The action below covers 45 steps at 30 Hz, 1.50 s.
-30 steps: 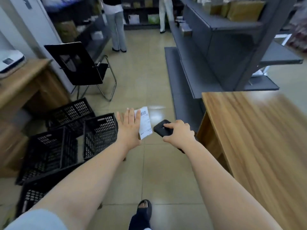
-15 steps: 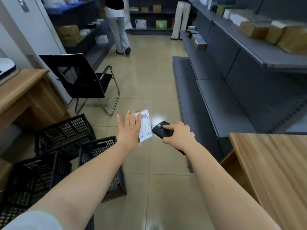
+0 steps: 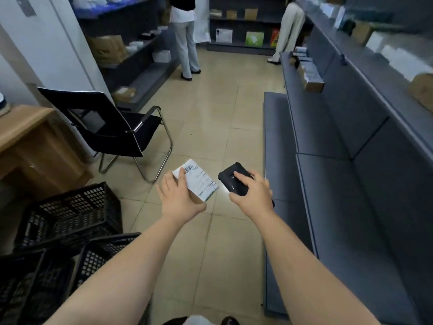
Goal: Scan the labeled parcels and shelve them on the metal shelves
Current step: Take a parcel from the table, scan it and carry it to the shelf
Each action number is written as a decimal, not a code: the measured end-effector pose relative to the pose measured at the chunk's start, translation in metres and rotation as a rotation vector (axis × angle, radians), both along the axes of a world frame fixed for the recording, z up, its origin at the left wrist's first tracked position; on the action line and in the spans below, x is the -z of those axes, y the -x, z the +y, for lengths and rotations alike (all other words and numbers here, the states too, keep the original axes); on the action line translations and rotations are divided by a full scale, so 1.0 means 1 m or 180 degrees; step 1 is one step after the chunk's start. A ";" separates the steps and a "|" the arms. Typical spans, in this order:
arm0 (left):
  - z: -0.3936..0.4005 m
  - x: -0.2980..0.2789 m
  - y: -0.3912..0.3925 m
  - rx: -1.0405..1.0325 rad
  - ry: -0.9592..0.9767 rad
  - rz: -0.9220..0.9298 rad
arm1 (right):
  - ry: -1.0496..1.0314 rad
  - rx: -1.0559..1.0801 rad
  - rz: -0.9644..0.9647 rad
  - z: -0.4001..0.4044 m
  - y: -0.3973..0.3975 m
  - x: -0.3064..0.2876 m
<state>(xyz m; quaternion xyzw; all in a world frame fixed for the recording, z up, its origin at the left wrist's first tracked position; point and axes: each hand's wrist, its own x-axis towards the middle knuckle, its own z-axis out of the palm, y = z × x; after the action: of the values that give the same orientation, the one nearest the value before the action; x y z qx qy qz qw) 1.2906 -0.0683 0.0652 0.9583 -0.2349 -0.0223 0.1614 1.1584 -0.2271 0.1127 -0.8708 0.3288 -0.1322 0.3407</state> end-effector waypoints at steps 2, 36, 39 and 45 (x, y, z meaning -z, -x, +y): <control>-0.037 0.002 -0.019 -0.0260 0.0336 0.0149 | 0.0042 0.0017 -0.0085 -0.031 -0.037 0.003; -0.776 0.017 -0.616 0.0768 0.0960 0.1230 | 0.0032 0.1201 0.0045 -0.726 -0.608 0.018; -0.841 0.016 -0.647 0.1105 0.0967 0.1270 | 0.0007 0.1400 0.0042 -0.790 -0.637 0.013; -0.969 0.049 -0.710 0.1733 0.0881 0.1756 | -0.0259 0.1959 -0.0062 -0.896 -0.678 0.041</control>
<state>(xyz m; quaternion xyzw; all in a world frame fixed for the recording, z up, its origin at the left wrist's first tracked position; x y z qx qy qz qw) 2.0007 -1.0377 0.0161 0.7884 -0.4286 -0.2885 0.3339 1.8365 -1.1229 0.0715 -0.7146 0.5788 -0.2243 0.3224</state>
